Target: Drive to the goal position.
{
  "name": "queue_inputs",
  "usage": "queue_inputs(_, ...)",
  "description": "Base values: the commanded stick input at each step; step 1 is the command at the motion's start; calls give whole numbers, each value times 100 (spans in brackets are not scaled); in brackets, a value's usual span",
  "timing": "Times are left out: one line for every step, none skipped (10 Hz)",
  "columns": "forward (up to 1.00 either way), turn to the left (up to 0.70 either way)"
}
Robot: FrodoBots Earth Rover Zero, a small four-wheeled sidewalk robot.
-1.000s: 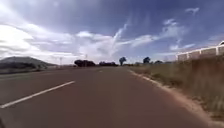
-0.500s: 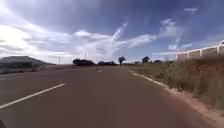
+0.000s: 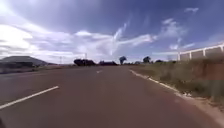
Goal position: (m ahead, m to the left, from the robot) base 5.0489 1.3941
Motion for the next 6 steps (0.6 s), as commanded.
queue_inputs(100, -23)
queue_inputs(100, -11)
queue_inputs(100, 0)
queue_inputs(100, 0)
queue_inputs(100, 0)
queue_inputs(100, 0)
